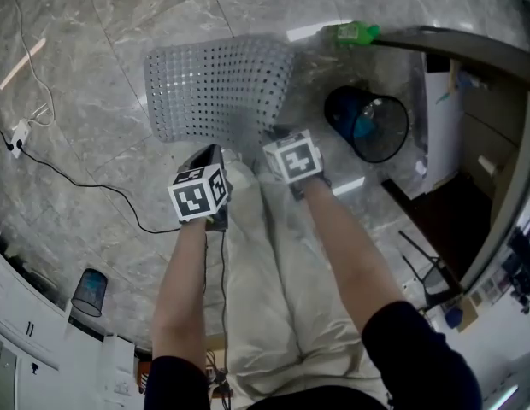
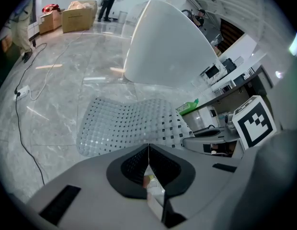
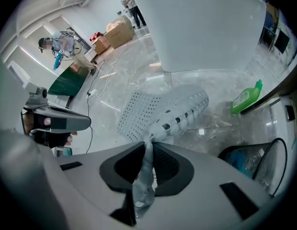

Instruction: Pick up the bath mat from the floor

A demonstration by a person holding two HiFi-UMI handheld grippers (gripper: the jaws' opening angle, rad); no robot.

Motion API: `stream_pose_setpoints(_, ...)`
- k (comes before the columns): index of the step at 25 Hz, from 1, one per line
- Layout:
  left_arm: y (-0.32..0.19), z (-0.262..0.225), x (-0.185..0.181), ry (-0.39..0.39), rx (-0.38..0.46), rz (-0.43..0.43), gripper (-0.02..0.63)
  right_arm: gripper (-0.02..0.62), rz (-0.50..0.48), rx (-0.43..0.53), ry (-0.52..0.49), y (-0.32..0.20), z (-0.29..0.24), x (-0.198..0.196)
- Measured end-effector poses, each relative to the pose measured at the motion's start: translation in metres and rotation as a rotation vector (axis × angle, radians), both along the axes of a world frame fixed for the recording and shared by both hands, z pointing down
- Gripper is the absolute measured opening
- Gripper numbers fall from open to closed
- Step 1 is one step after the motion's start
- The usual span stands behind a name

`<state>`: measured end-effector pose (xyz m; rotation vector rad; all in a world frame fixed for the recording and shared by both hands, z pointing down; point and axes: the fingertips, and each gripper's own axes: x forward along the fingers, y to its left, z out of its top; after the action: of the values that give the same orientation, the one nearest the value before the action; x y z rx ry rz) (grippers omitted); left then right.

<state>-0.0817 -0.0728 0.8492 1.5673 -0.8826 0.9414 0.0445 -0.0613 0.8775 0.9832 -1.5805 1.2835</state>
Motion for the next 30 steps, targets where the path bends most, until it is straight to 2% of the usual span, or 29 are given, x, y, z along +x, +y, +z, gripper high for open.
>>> stream_pose_setpoints(8,0.009,-0.045,0.005,0.000,0.006,-0.025,0.002,0.054,-0.029,-0.005,0.005,0.009,-0.048,0.007)
stream_pose_setpoints(21,0.021,-0.101,0.009,-0.016,0.015,-0.041,0.002,0.052,-0.016,0.022,-0.007,0.012,-0.114,0.015)
stream_pose_setpoints(30,0.031,-0.144,0.013,-0.010,0.031,-0.038,0.002,0.052,0.000,0.074,-0.008,0.011,-0.165,0.018)
